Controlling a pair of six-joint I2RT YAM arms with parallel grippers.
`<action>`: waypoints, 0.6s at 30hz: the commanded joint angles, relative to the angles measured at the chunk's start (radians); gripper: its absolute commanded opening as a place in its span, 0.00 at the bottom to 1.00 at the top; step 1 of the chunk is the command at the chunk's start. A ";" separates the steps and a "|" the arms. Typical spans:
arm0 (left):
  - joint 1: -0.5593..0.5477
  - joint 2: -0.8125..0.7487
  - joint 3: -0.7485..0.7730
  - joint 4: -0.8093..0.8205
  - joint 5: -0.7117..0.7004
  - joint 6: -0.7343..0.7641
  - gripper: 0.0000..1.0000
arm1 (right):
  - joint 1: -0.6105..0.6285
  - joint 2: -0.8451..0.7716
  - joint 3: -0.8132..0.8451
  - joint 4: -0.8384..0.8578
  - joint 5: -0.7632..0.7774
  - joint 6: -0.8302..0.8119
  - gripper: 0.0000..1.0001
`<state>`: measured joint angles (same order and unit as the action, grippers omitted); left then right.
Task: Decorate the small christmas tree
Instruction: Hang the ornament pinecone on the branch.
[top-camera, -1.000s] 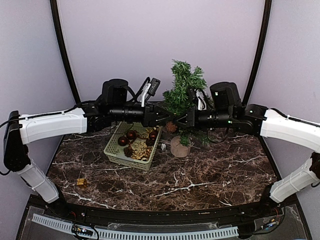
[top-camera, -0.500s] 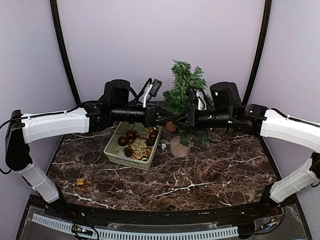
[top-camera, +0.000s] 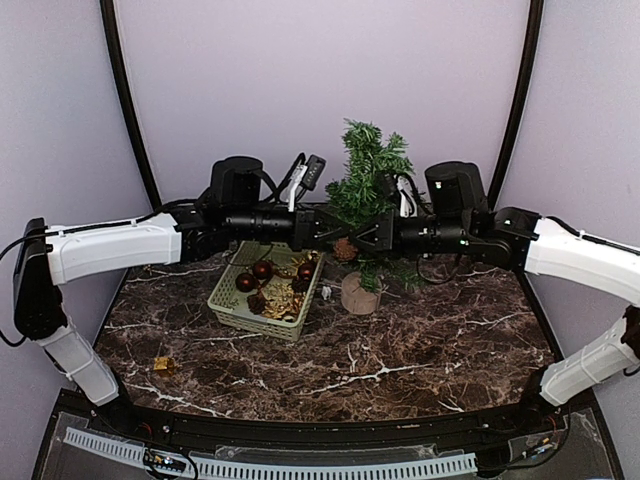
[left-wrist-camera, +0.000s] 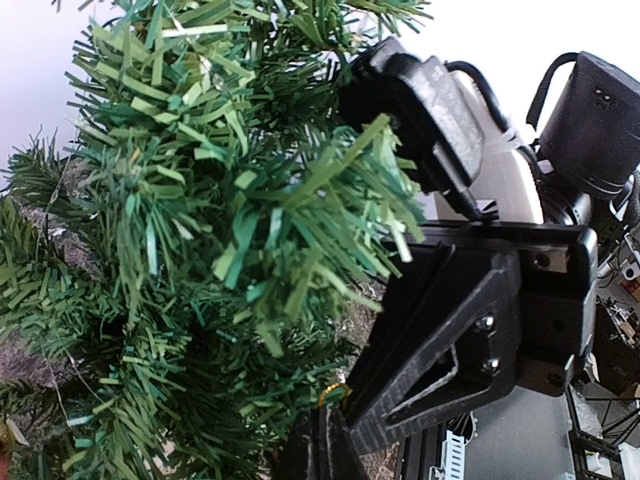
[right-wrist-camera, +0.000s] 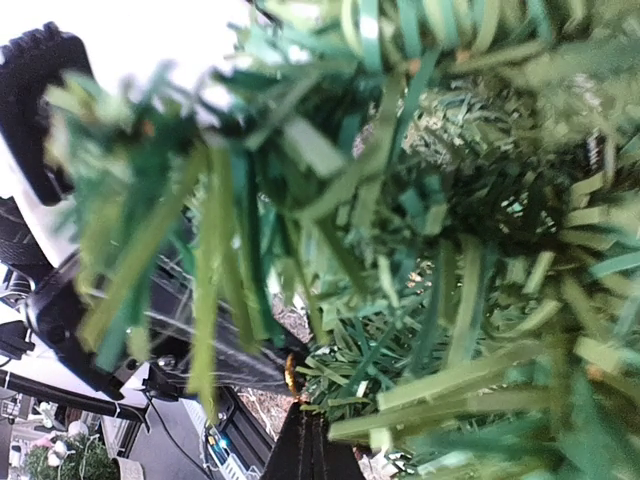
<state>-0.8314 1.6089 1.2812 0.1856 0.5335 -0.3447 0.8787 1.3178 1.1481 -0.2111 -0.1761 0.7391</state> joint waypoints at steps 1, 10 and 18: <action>-0.002 0.011 0.042 0.009 -0.022 0.004 0.00 | -0.012 -0.035 0.005 0.025 0.027 0.013 0.00; -0.003 0.015 0.052 -0.037 -0.065 0.013 0.00 | -0.023 -0.029 -0.013 0.023 0.017 0.032 0.00; -0.003 0.024 0.052 -0.032 -0.052 0.008 0.00 | -0.029 -0.031 -0.029 0.022 0.029 0.055 0.00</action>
<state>-0.8314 1.6367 1.3102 0.1589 0.4812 -0.3443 0.8608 1.3048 1.1351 -0.2108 -0.1631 0.7719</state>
